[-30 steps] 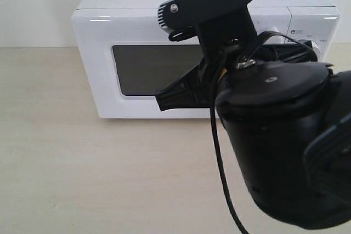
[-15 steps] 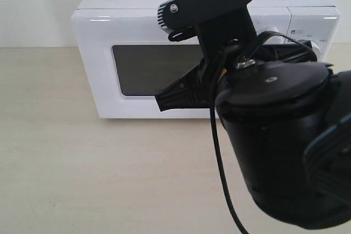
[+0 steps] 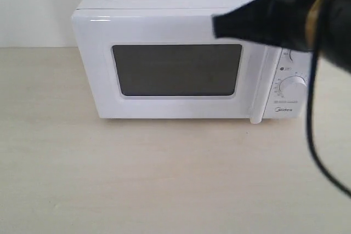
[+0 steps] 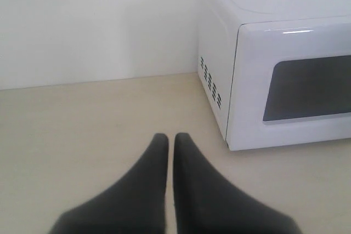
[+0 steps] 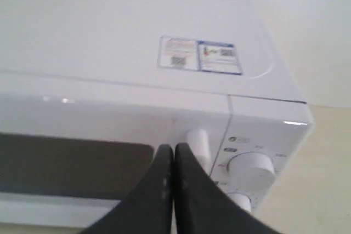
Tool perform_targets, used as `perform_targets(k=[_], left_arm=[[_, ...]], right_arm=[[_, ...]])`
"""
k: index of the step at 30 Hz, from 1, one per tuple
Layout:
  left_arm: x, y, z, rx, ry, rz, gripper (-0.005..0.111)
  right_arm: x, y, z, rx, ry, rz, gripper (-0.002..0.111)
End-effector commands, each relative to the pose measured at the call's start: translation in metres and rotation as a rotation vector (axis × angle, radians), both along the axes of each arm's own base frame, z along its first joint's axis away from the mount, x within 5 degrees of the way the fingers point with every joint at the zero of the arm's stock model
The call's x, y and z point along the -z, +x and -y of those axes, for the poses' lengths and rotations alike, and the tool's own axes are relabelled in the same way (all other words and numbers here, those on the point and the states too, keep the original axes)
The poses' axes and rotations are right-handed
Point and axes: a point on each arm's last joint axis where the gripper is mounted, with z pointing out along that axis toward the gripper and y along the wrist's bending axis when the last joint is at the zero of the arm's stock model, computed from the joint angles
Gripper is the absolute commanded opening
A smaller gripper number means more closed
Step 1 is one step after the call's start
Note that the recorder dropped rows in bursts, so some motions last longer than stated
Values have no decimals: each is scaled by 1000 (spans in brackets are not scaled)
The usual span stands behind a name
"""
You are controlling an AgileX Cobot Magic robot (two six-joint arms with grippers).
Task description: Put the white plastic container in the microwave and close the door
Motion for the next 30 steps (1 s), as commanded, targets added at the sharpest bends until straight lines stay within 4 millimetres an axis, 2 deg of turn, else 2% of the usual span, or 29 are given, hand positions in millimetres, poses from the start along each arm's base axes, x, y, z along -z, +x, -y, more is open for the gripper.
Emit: perform_targets(k=[1,3,7,13,16,22,28,30], left_arm=[[0,0,0,4,-8,12,4],[0,0,0,4,-8,12,4],[0,0,0,4,-8,12,4],[0,0,0,4,-8,12,4],[0,0,0,4,-8,12,4],[0,0,0,4,-8,12,4],[0,0,0,4,-8,12,4],[0,0,0,4,-8,12,4]], right_arm=[[-27,2,40,0,151,32,0],[-37,0,55,-64,178,50,0],[-42,-14,82,-218,151,167,0],[-11,-51,133,-145,205,269,0],[7,-71,150,-68,252,301,0],[20,-97,164,-17,258,369,0],[21,-100,164,-27,245,365,0],[25,-99,163,-40,190,326,0]])
